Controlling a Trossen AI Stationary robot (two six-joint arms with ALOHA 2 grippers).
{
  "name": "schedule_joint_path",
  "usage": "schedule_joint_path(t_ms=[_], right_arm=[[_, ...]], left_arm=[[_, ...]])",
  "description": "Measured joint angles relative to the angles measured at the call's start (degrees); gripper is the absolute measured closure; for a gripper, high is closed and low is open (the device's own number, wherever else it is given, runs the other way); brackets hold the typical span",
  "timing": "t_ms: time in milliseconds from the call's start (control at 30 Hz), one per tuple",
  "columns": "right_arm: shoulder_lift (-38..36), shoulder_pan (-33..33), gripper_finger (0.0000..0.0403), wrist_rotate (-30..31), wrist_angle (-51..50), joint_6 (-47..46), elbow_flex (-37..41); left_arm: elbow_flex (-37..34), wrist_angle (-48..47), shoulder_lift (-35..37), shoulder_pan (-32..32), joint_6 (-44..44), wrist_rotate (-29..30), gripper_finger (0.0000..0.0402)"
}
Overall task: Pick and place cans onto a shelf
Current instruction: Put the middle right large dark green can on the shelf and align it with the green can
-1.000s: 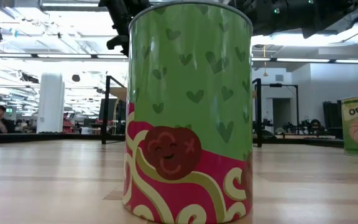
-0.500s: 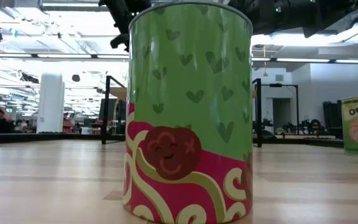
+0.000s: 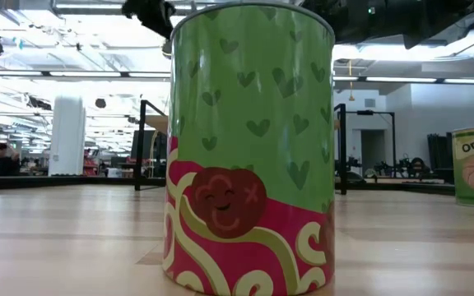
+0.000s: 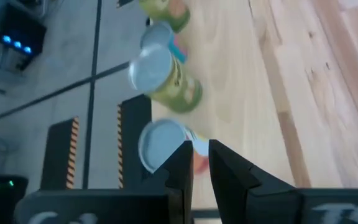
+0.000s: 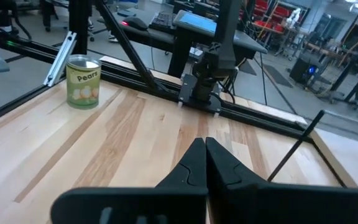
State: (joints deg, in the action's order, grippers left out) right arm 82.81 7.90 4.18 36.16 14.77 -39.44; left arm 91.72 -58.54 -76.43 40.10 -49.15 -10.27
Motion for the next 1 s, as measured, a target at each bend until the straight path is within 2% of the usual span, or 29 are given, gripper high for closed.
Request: schedule_joint_path(t_ms=[133, 333, 467, 667, 767, 833, 900, 1000], right_arm=[[0.0, -0.9, 0.0397, -0.5, 5.4, 0.7, 3.2], [0.0, -3.7, 0.0397, -5.7, 25.6, -1.3, 12.2], [0.0, -4.3, 0.0397, -7.3, 33.2, -2.5, 15.5], [0.0, -4.3, 0.0397, -7.0, 33.8, -6.0, 15.7], [-0.1, -3.9, 0.0397, -2.0, 33.4, -6.0, 15.7], [-1.0, -3.0, 0.0397, 2.4, 31.5, -4.5, 15.7], [-2.4, -1.5, 0.0397, 6.0, 28.4, -3.1, 15.6], [-5.9, 1.3, 0.0397, 13.1, 19.4, -3.5, 14.9]], left_arm=[[-11.3, 6.3, 5.0, 2.0, 0.7, 0.2, 0.0358], [-26.7, 17.3, 15.6, 5.6, 0.8, 0.2, 0.0383], [-29.2, 19.7, 20.6, 6.6, 6.1, -5.5, 0.0399], [-29.2, 20.7, 23.7, 5.2, 21.5, -13.3, 0.0401], [-29.2, 21.1, 24.0, 3.0, 28.3, -16.9, 0.0401], [-29.6, 21.9, 24.5, 0.9, 28.9, -19.0, 0.0401], [-33.1, 27.2, 26.4, -1.9, 28.4, -19.5, 0.0401], [-41.1, 40.7, 29.7, -6.0, 31.9, -18.1, 0.0401]])
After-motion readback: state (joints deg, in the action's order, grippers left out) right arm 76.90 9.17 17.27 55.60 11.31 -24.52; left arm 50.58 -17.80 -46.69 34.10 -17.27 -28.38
